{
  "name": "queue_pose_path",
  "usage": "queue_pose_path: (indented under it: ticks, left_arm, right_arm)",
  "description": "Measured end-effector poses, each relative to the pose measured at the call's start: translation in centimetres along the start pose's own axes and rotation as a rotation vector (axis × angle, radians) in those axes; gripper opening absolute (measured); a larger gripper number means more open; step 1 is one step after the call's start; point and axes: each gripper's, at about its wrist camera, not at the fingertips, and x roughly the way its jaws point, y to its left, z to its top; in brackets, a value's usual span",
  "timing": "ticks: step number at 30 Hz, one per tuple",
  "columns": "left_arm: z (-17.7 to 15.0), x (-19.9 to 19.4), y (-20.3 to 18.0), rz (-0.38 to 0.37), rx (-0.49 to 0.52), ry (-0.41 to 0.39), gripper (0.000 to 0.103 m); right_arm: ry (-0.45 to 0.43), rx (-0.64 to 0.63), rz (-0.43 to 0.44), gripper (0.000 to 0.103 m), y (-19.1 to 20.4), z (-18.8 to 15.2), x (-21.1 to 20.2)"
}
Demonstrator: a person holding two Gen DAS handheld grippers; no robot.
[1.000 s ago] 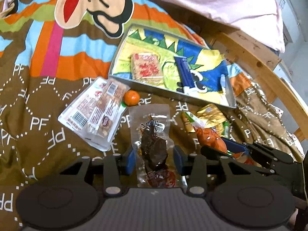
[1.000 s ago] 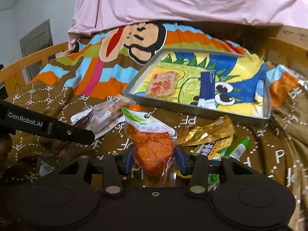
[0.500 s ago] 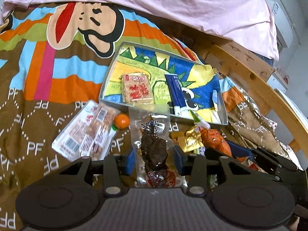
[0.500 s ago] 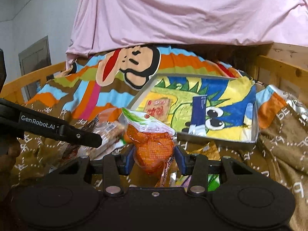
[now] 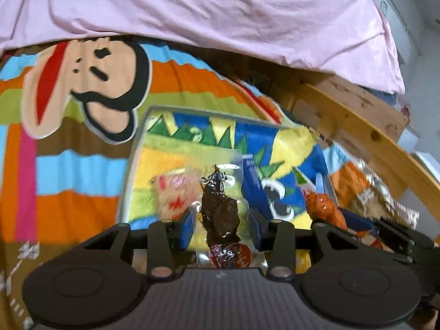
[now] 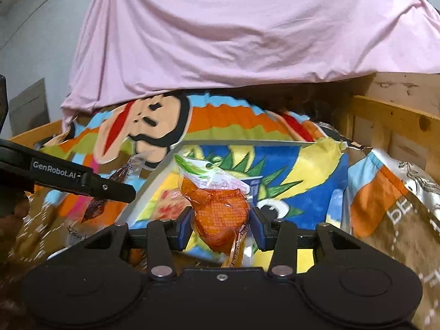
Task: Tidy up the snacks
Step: 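Lift the orange bag and jerky packet and carry both over the tray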
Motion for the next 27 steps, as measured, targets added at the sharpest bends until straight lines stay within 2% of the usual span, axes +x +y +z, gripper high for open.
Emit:
queue_pose_path:
  ticks: [5, 13, 27]
  left_arm:
    - [1.2, 4.2, -0.2, -0.037, -0.023, -0.033, 0.045]
    - [2.0, 9.2, -0.8, -0.045, -0.022, -0.072, 0.045]
    - [0.0, 12.2, -0.5, -0.041, -0.009, -0.060, 0.045]
  right_arm:
    - [0.008, 0.022, -0.046, 0.046, -2.1, 0.3, 2.6]
    - [0.043, 0.053, -0.097, 0.046, -3.7, -0.5, 5.6]
    - [0.074, 0.008, -0.135, 0.046, -4.1, -2.3, 8.7]
